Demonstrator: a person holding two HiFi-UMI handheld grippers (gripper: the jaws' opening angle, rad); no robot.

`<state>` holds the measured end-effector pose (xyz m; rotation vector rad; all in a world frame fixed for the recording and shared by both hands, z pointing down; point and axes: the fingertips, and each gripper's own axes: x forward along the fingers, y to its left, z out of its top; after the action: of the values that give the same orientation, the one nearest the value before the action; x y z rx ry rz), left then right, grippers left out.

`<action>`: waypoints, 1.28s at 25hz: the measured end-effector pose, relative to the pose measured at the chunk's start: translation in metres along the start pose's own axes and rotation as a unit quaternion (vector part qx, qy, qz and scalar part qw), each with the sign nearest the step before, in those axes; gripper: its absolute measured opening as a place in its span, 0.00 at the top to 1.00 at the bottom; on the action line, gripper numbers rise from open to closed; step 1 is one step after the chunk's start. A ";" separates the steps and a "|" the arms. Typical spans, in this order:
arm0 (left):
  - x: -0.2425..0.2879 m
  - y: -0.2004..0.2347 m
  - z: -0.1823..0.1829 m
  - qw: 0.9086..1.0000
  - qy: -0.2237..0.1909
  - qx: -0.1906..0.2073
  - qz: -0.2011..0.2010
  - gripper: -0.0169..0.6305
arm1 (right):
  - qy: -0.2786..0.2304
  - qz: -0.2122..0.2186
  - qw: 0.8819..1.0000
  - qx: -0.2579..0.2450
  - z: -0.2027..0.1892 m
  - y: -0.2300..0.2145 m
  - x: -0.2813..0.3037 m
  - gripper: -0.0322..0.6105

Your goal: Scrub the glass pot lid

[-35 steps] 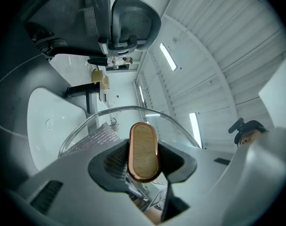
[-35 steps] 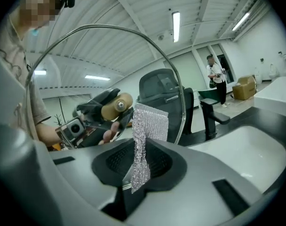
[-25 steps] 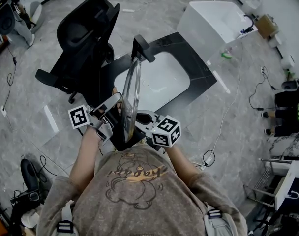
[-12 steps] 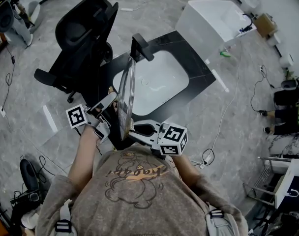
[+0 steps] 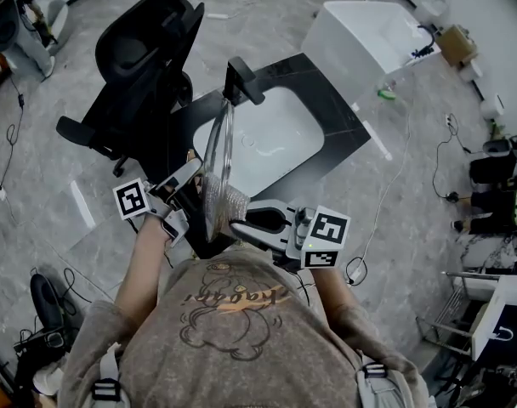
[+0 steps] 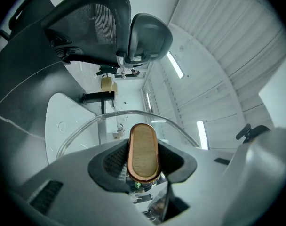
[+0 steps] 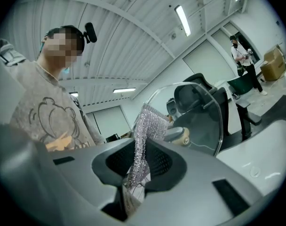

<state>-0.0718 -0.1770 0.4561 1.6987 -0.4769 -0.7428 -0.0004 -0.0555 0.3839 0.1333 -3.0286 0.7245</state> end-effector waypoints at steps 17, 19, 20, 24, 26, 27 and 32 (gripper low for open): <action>0.016 -0.006 -0.013 0.999 0.033 -0.010 -0.024 0.70 | -0.133 -0.101 0.986 -0.001 0.074 -0.071 -0.017 0.83; 0.017 -0.007 -0.015 0.999 0.039 -0.011 -0.025 0.70 | -0.136 -0.117 0.984 0.001 0.074 -0.083 -0.017 0.83; 0.017 -0.007 -0.016 0.999 0.042 -0.010 -0.027 0.70 | -0.135 -0.125 0.983 0.000 0.074 -0.088 -0.016 0.83; 0.017 -0.010 -0.021 0.998 0.047 -0.014 -0.034 0.70 | -0.122 -0.152 0.981 -0.002 0.064 -0.108 -0.013 0.83; 0.018 -0.011 -0.022 0.998 0.049 -0.015 -0.037 0.70 | -0.116 -0.163 0.980 0.004 0.054 -0.121 -0.011 0.83; 0.019 -0.011 -0.023 0.998 0.050 -0.016 -0.038 0.70 | -0.112 -0.168 0.979 0.008 0.049 -0.127 -0.011 0.83; 0.021 -0.014 -0.023 0.998 0.049 -0.020 -0.045 0.70 | -0.071 -0.195 0.978 0.023 0.018 -0.152 -0.006 0.83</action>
<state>-0.0417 -0.1715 0.4412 1.7192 -0.3162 -0.7248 0.0185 -0.1977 0.4361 0.7863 -2.9682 0.7742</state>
